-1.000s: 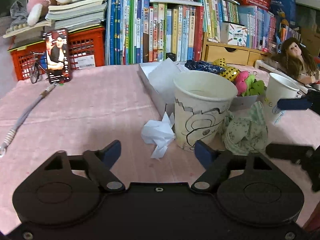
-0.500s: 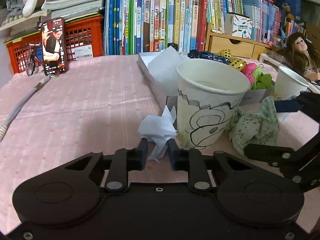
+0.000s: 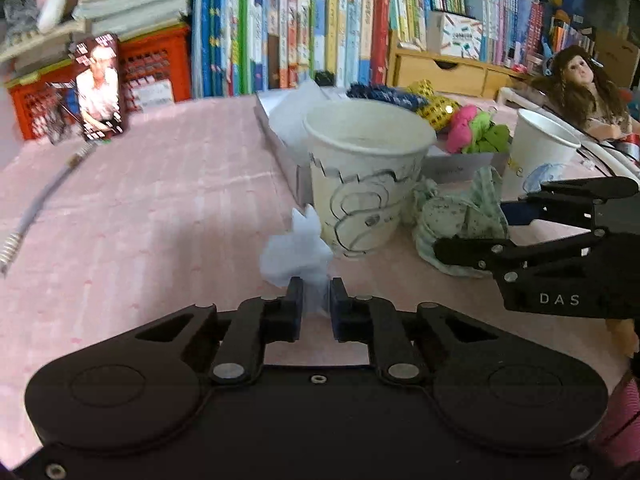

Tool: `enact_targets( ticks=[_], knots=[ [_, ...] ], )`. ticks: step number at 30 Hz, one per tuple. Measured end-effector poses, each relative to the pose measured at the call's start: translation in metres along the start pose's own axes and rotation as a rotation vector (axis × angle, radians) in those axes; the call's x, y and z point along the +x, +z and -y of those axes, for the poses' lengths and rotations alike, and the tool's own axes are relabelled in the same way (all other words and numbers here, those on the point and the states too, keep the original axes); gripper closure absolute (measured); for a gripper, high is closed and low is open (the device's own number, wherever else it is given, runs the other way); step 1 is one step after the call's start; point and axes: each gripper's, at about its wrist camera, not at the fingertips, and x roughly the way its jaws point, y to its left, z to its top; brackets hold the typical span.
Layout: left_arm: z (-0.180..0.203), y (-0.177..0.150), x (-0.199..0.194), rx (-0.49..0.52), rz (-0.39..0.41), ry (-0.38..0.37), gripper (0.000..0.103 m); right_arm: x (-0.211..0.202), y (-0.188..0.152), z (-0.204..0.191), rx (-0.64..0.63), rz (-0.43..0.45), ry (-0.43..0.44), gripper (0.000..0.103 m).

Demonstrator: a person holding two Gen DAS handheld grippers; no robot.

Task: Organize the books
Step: 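Carry the tissue with the left tool while the right carries the green cloth to the tray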

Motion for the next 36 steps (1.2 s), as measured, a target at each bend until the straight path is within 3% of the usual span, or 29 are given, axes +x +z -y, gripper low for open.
enact_targets(
  ticks=[1, 4, 5, 12, 15, 19, 27, 36],
  knots=[
    [0.001, 0.0, -0.004, -0.002, 0.023, 0.017, 0.085, 0.0, 0.0, 0.0, -0.003, 0.001, 0.0, 0.051],
    [0.003, 0.003, -0.009, 0.014, 0.076, 0.058, 0.051, -0.001, 0.0, 0.0, 0.004, 0.004, -0.002, 0.051],
    [0.004, 0.004, -0.008, 0.023, 0.089, 0.074, 0.05, -0.001, 0.0, 0.001, 0.008, 0.006, -0.003, 0.051],
    [0.001, 0.008, 0.02, -0.018, 0.058, 0.095, 0.05, -0.002, -0.001, 0.002, 0.022, 0.01, -0.002, 0.051],
    [-0.002, 0.006, 0.029, -0.043, 0.035, 0.077, 0.056, -0.001, -0.001, 0.002, 0.026, 0.009, -0.003, 0.051],
    [-0.003, 0.006, 0.03, -0.044, 0.036, 0.071, 0.065, 0.0, -0.001, 0.002, 0.026, 0.008, -0.003, 0.051],
    [0.0, 0.007, 0.025, -0.046, 0.017, 0.072, 0.066, 0.0, -0.001, 0.002, 0.031, 0.011, -0.001, 0.053],
    [-0.001, 0.012, 0.008, -0.048, 0.036, 0.082, 0.066, -0.01, 0.003, 0.008, 0.063, 0.048, -0.017, 0.061]
  ],
)
